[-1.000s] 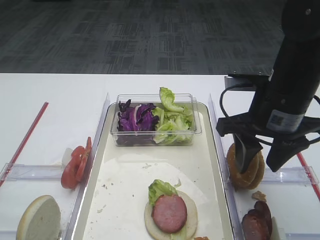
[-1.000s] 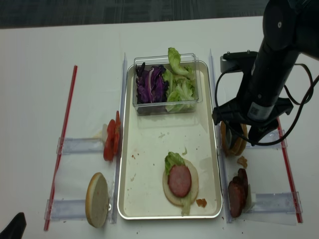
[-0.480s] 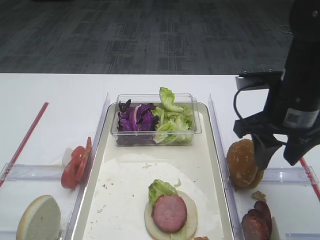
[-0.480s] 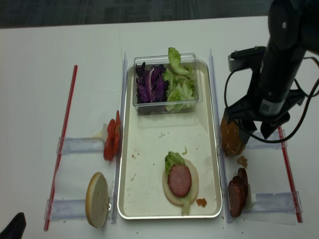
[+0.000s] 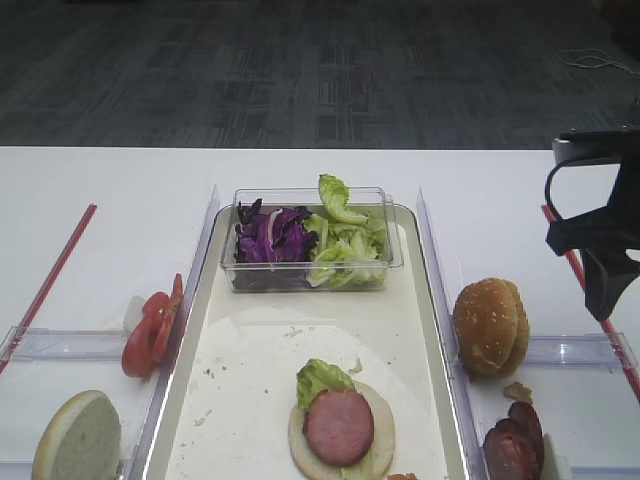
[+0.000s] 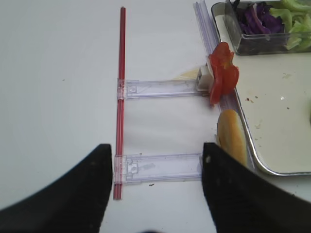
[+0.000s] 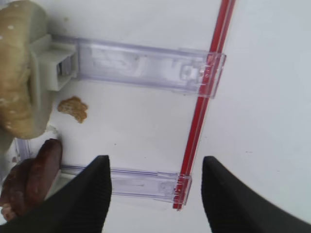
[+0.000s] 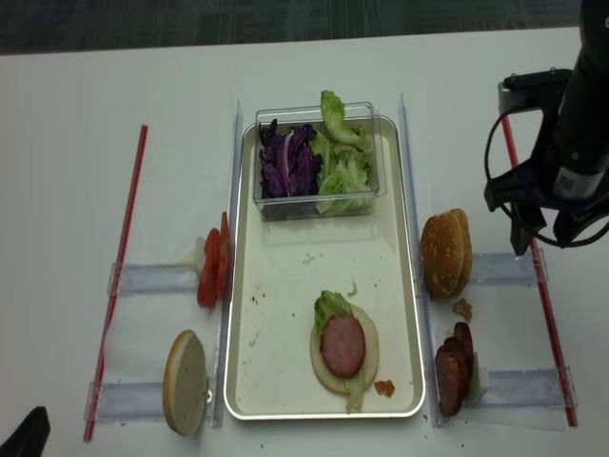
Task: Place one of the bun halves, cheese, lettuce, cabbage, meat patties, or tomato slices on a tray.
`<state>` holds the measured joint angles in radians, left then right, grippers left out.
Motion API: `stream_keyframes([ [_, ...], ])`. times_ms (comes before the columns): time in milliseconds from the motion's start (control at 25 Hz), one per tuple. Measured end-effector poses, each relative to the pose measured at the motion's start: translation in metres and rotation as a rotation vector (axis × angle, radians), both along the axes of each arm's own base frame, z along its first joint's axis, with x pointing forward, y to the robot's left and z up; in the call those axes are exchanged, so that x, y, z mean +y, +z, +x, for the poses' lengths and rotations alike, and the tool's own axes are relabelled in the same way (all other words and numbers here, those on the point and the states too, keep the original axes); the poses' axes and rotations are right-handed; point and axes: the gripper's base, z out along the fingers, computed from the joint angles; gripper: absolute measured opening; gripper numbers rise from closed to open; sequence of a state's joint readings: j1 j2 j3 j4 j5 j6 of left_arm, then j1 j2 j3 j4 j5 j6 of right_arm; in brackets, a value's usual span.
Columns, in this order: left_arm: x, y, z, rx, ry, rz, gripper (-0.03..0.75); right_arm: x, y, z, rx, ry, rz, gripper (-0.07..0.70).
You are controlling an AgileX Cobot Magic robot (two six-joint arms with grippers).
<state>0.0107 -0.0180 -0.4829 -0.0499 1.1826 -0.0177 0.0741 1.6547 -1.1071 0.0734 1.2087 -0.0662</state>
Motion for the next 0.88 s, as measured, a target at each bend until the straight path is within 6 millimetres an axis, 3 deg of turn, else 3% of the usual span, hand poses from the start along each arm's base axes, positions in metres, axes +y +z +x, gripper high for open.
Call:
stream_keyframes([
  [240, 0.0, 0.0, 0.0, 0.0, 0.0, 0.0, 0.391, -0.02, 0.0, 0.001, -0.001, -0.051, -0.002, 0.433],
  [640, 0.0, 0.0, 0.0, 0.0, 0.0, 0.0, 0.391, -0.02, 0.001, 0.001, -0.006, -0.041, -0.001, 0.433],
  [880, 0.0, 0.0, 0.0, 0.0, 0.0, 0.0, 0.391, -0.021, 0.009, -0.027, -0.017, -0.038, -0.005, 0.433],
])
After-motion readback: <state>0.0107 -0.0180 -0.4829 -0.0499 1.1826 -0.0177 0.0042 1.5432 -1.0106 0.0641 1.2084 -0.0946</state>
